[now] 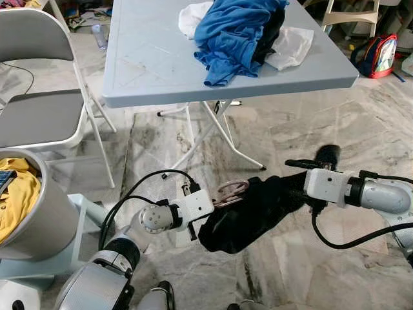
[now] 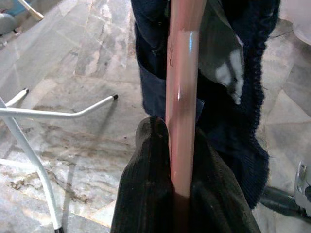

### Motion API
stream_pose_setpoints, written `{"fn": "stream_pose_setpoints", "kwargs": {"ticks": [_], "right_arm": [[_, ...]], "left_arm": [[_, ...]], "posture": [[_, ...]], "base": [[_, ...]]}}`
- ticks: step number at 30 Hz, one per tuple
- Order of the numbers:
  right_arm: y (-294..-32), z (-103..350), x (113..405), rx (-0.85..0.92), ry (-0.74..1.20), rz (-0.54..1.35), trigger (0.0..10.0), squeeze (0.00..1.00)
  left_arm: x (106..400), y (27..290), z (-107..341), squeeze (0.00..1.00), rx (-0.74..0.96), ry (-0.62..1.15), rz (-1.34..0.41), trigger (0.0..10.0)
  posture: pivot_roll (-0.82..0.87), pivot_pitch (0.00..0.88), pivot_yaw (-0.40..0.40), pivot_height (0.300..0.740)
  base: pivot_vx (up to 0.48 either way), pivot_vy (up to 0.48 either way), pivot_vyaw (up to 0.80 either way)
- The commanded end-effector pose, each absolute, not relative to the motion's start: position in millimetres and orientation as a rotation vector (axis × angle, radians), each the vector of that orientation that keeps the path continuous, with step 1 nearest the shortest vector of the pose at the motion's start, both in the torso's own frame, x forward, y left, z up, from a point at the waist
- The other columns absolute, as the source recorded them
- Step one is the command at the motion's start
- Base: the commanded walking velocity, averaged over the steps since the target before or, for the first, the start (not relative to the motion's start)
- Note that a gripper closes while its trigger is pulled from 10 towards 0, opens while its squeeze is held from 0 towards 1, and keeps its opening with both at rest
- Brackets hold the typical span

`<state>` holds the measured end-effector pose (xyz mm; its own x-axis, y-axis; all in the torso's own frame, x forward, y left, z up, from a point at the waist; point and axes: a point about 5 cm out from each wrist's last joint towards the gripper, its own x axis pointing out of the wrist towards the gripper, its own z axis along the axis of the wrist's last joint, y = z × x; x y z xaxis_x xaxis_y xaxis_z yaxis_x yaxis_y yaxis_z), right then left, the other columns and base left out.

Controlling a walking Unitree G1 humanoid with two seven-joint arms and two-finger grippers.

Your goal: Hang hanger

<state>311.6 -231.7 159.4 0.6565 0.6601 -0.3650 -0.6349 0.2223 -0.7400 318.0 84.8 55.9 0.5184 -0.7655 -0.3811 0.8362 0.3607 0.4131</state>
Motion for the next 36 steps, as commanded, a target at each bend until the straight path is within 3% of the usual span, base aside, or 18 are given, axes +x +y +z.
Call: {"fn": "stream_pose_setpoints", "kwargs": {"ticks": [1,20,26,33,34,36], "right_arm": [[-231.6,160.8,312.9,-1.015,-0.042,0.881,10.0,1.0],[-235.8,171.8,323.2,-1.02,-0.13,0.658,10.0,1.0],[-231.6,157.9,320.3,-0.921,-0.12,0.581,10.0,1.0],[-230.0,134.1,312.0,-0.797,-0.033,0.546,10.0,1.0],[-229.4,129.8,311.2,-0.767,-0.014,0.536,10.0,0.97],[-225.7,118.9,308.4,-0.682,0.025,0.521,10.0,0.8]], "left_arm": [[318.2,81.3,59.5,0.0,0.584,0.09,-1.023,0.0],[319.4,82.3,50.8,0.0,0.457,0.144,-0.838,0.0],[328.3,82.9,59.2,0.0,0.314,0.131,-0.717,0.0],[333.4,79.0,67.8,0.0,0.275,0.105,-0.713,0.0],[334.1,77.8,69.4,0.0,0.276,0.098,-0.716,0.0],[335.1,73.9,72.6,0.0,0.272,0.085,-0.73,0.0]], "posture": [[-0.09,0.209,-0.023,0.74],[-0.1,0.203,-0.022,0.74],[-0.1,0.198,-0.028,0.74],[-0.1,0.196,-0.03,0.74],[-0.1,0.197,-0.03,0.74],[-0.1,0.198,-0.03,0.74]], "base": [[0.0,0.0,0.0],[0.0,0.0,0.0],[0.0,0.0,0.0],[0.0,0.0,0.0],[0.0,0.0,0.0],[0.0,0.0,0.0]]}}
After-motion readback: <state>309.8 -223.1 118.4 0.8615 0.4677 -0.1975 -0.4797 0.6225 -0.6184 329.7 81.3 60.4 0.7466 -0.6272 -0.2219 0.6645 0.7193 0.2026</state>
